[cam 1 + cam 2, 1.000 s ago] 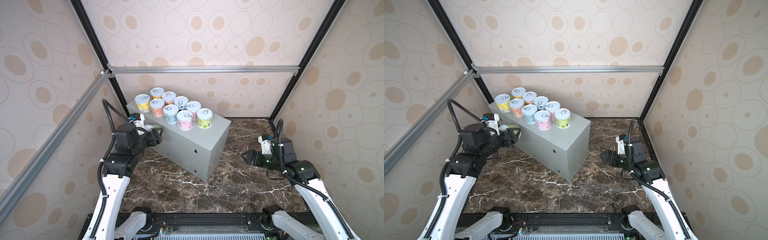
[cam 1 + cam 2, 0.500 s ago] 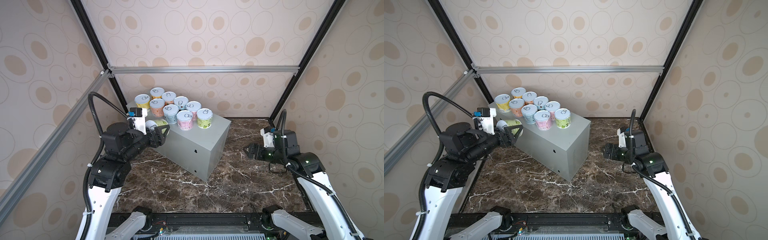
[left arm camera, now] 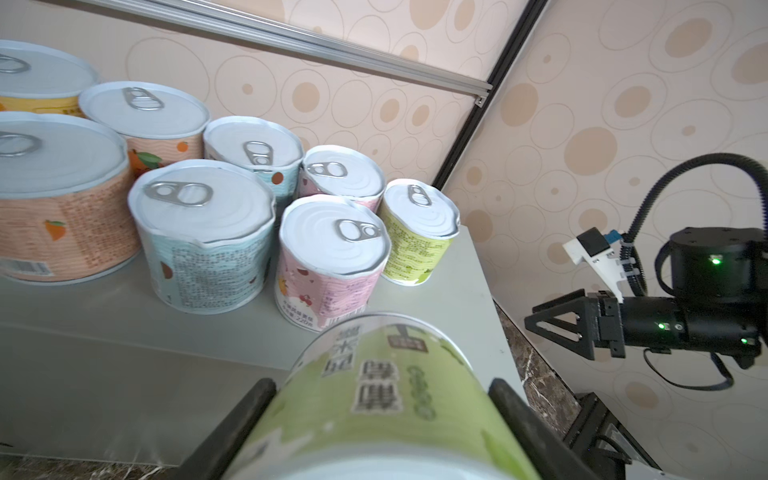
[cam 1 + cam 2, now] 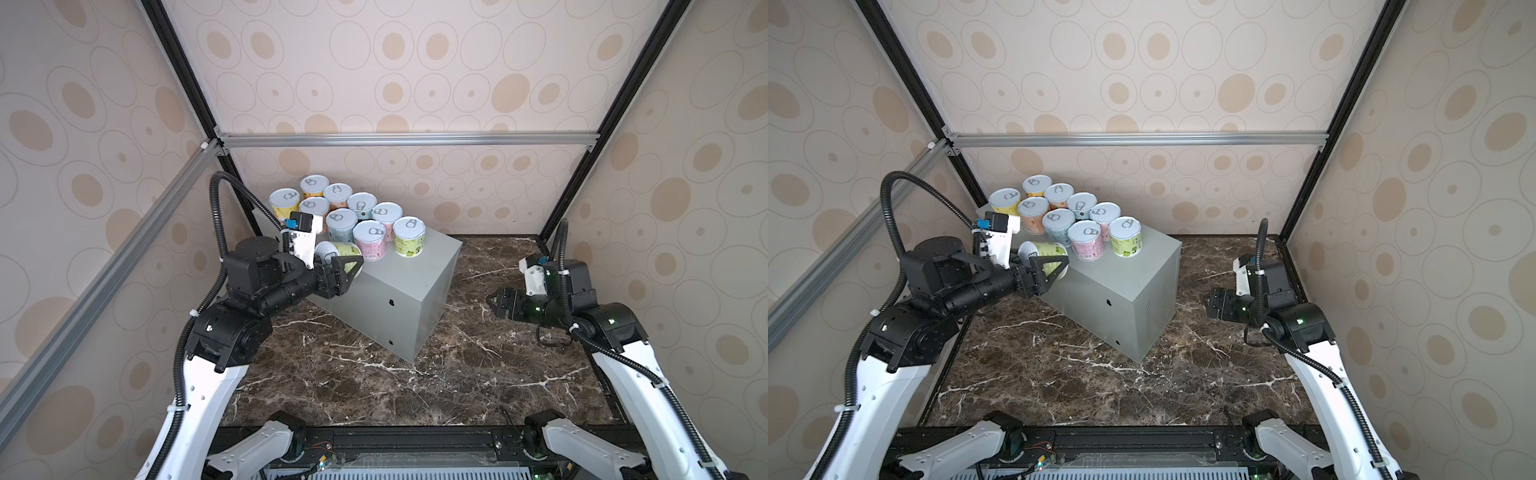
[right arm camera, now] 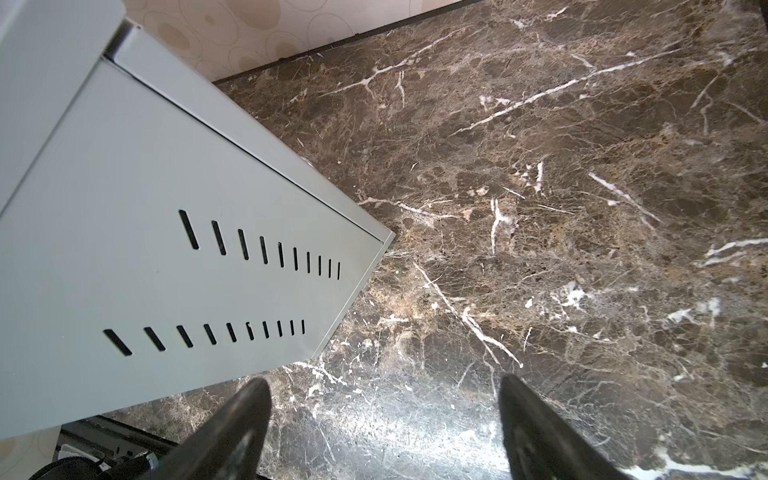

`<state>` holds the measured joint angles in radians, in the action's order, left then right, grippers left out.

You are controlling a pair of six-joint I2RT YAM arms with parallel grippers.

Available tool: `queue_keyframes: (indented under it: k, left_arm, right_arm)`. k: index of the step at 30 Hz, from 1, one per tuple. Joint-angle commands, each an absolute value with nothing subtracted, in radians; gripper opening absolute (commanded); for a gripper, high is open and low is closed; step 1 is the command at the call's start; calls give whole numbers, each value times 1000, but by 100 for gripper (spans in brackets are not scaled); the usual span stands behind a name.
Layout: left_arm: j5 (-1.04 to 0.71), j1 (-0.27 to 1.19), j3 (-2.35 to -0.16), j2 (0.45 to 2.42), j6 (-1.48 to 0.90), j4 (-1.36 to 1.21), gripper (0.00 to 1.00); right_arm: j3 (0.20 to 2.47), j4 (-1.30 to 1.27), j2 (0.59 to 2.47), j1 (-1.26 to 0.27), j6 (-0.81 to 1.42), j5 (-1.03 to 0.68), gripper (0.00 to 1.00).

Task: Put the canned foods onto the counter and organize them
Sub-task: 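Carry the green can with the left gripper beside the green cans and lower it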

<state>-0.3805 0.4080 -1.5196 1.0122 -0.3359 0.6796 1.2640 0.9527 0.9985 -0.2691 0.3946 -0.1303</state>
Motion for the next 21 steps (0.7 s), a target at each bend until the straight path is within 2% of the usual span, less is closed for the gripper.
queue_keyframes:
  k: [1,21]
  left_arm:
    - [-399,455,-1605,1020,-283,647,57]
    - [-14,782,-1840,1245,-206,862,56]
  right_arm:
    - [1266,941,1009,-275,382,-120,88]
    - [1225,912,1018,-275,347,-113,88]
